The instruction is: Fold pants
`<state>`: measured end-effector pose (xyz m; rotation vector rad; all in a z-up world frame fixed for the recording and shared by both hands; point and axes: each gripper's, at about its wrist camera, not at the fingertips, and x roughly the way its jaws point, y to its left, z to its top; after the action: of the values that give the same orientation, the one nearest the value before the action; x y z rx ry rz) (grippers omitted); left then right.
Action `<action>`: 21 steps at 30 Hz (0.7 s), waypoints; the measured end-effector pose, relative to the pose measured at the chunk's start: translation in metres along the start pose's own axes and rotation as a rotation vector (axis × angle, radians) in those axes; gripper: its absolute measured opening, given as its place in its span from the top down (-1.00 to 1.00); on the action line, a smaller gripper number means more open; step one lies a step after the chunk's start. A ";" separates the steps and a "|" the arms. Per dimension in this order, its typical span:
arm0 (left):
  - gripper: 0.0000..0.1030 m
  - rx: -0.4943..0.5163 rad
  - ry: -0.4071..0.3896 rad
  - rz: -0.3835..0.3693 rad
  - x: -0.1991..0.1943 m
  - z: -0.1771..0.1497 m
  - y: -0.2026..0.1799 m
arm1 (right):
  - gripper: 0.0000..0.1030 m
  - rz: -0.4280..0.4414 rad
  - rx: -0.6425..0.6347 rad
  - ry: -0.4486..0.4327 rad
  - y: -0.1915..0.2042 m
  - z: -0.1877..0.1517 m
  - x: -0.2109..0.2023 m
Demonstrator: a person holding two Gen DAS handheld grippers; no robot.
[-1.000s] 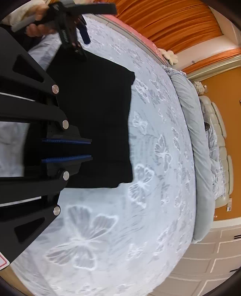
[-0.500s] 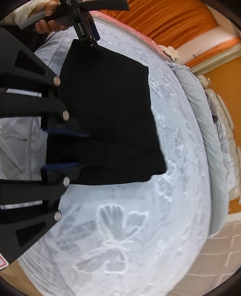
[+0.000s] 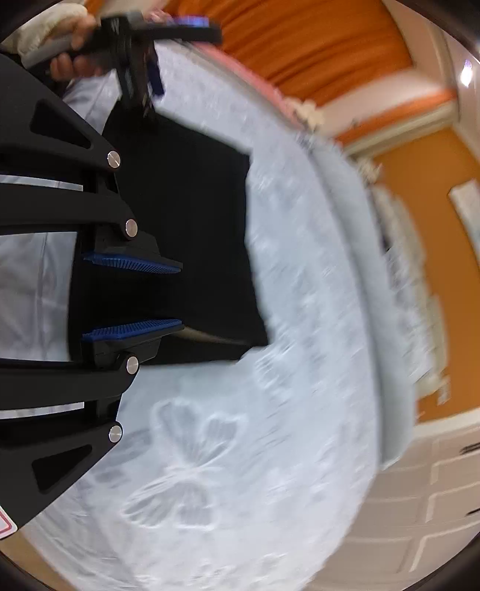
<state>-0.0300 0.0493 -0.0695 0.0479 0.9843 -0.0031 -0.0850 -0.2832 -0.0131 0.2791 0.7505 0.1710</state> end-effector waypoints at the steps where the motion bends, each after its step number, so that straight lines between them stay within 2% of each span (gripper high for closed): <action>1: -0.83 0.002 0.000 0.002 0.000 0.000 0.000 | 0.54 0.026 -0.024 -0.002 0.006 0.001 -0.001; 3: -0.83 0.001 0.003 0.002 0.001 0.000 0.000 | 0.54 0.039 -0.061 0.035 0.014 -0.003 0.007; 5: -0.83 0.000 0.009 0.001 0.002 0.000 0.001 | 0.54 0.008 -0.070 0.103 0.014 -0.009 0.024; 7: -0.83 -0.001 0.008 -0.001 0.001 0.000 0.001 | 0.64 -0.030 -0.061 0.168 0.007 -0.015 0.041; 11: -0.83 -0.002 0.007 -0.003 0.001 0.001 0.002 | 0.68 0.009 -0.013 0.165 -0.003 -0.012 0.037; 13: -0.83 -0.013 0.012 -0.031 -0.002 0.001 0.005 | 0.55 0.040 0.045 0.133 -0.011 -0.007 0.024; 14: -0.83 -0.026 0.021 -0.065 -0.005 0.000 0.009 | 0.34 0.018 0.061 0.115 -0.014 -0.006 0.017; 15: -0.83 -0.051 0.037 -0.134 -0.007 -0.002 0.015 | -0.03 -0.004 0.075 0.099 -0.017 -0.006 0.011; 17: -0.86 -0.085 0.062 -0.231 -0.009 -0.007 0.024 | -0.31 -0.024 0.134 0.095 -0.030 -0.011 0.002; 21: -0.91 -0.181 0.173 -0.383 0.010 -0.016 0.035 | -0.32 0.054 0.279 0.213 -0.052 -0.026 0.021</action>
<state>-0.0370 0.0848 -0.0854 -0.3117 1.1508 -0.2650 -0.0848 -0.3229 -0.0607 0.5526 0.9798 0.1482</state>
